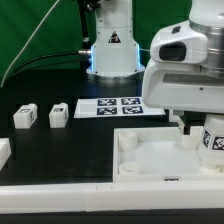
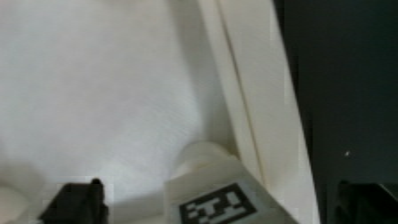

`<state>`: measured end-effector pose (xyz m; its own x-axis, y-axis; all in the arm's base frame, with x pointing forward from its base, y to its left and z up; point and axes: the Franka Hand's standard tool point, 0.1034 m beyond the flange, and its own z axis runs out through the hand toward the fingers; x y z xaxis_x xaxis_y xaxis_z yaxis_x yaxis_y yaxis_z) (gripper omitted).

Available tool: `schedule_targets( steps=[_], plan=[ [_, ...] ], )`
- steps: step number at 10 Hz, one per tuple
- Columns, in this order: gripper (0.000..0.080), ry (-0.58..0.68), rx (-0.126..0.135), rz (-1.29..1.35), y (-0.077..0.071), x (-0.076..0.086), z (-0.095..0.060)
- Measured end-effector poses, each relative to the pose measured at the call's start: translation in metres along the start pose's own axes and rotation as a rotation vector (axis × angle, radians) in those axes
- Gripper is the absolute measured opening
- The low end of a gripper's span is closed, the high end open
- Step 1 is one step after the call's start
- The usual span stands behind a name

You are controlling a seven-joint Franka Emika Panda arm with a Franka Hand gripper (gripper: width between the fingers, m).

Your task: Assemble one leg

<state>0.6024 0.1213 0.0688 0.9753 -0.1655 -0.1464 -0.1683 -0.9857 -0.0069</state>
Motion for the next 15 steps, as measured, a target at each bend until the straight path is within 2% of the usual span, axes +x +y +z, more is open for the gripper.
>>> schedule_targets(
  steps=[2, 6, 7, 8, 9, 14, 15],
  plan=[
    [0.0649, 0.007, 0.002, -0.088, 0.0035, 0.0021, 0.0003],
    [0.0649, 0.007, 0.002, -0.085, 0.0033, 0.0020, 0.0004],
    [0.0531, 0.007, 0.002, -0.085, 0.0033, 0.0020, 0.0004],
    [0.0346, 0.007, 0.002, -0.085, 0.0033, 0.0020, 0.0004],
    [0.0288, 0.007, 0.002, -0.085, 0.0033, 0.0020, 0.0004],
    [0.0288, 0.007, 0.003, -0.034, 0.0030, 0.0019, 0.0004],
    [0.0288, 0.005, 0.007, 0.063, 0.0020, 0.0016, 0.0004]
  ],
)
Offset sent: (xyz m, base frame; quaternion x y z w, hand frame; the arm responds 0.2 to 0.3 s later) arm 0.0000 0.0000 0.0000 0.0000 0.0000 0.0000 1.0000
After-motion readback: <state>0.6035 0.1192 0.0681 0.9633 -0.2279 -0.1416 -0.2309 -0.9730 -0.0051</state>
